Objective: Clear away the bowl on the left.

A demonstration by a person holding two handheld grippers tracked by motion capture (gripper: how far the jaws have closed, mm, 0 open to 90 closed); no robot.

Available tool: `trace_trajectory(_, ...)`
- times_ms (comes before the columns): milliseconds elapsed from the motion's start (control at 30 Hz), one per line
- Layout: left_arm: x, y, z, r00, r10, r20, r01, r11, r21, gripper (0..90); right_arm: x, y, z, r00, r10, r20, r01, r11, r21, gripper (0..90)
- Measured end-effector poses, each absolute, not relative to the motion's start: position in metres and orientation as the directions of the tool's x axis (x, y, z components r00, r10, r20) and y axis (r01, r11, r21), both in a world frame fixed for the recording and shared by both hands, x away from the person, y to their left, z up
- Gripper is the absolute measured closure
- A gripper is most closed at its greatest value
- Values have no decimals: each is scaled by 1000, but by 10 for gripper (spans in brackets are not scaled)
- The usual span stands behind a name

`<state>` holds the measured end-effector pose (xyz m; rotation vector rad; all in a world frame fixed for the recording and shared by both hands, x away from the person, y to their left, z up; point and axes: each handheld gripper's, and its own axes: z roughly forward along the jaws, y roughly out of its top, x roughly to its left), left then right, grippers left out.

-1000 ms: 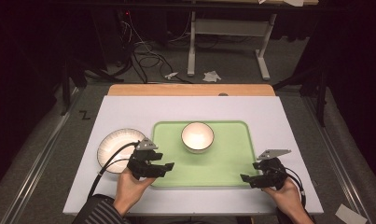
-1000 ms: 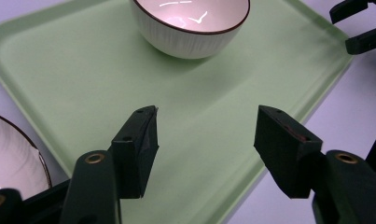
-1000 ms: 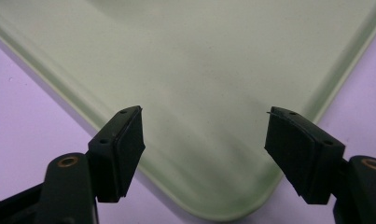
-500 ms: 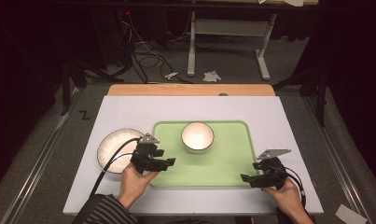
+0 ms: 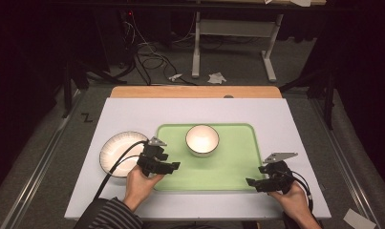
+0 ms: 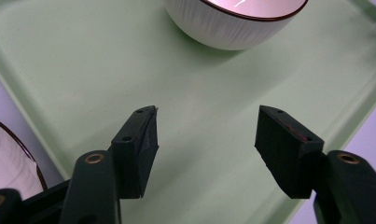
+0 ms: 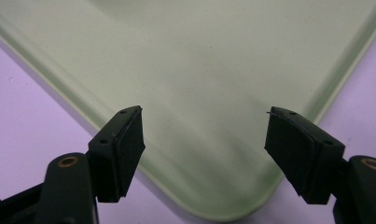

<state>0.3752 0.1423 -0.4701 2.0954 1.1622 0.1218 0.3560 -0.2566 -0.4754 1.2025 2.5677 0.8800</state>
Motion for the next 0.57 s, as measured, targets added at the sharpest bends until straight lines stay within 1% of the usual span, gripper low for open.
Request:
trace_trajectory(100, 377, 140, -475, 588, 770, -248, 717, -353, 601, 390, 356, -257, -476, -664, 743, 92, 642, 502, 579, 294)
trace_trajectory(133, 377, 139, -476, 591, 773, -232, 716, -369, 593, 391, 356, -257, -476, -664, 742, 92, 642, 502, 580, 294)
trace_trajectory(333, 376, 141, -474, 583, 783, -216, 711, -364, 602, 401, 356, -257, -476, -664, 741, 94, 642, 502, 579, 293)
trace_trajectory(567, 376, 141, -475, 584, 778, -233, 720, -363, 592, 398, 356, -256, -476, -664, 741, 97, 644, 502, 577, 294)
